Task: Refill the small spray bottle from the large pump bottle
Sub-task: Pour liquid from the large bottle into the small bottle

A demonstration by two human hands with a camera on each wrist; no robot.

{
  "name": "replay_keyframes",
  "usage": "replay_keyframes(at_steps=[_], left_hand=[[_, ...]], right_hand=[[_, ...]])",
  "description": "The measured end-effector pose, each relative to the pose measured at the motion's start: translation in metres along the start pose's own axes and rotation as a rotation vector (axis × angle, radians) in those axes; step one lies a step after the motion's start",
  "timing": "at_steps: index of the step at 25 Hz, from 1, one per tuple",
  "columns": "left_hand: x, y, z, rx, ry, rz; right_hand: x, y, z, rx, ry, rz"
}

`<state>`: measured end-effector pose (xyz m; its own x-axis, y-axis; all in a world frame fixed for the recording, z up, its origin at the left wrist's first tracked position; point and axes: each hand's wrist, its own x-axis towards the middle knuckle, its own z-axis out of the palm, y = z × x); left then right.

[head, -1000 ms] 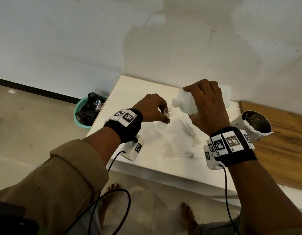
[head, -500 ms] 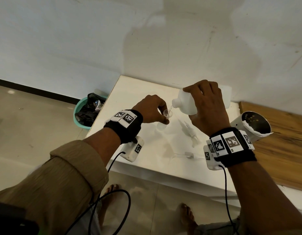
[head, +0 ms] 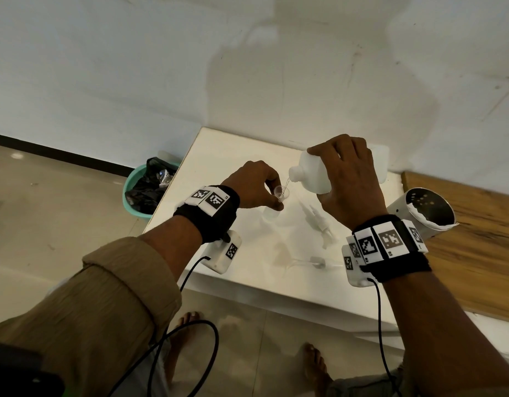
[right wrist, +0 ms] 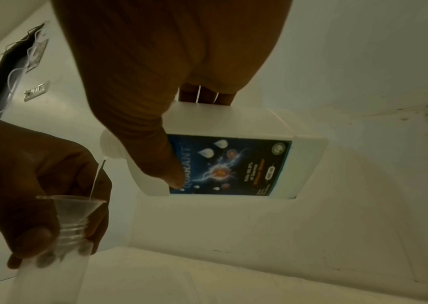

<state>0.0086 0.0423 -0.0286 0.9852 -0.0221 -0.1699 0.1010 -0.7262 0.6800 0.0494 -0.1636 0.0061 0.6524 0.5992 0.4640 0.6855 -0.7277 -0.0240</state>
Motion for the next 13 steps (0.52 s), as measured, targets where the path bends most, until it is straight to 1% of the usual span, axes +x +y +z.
replay_keyframes(at_steps=[13], left_hand=[[0.0021,-0.001,0.0009,0.003,0.001,0.003]], right_hand=[[-0.0004,0.001,0.0008,-0.001,0.006,-0.004]])
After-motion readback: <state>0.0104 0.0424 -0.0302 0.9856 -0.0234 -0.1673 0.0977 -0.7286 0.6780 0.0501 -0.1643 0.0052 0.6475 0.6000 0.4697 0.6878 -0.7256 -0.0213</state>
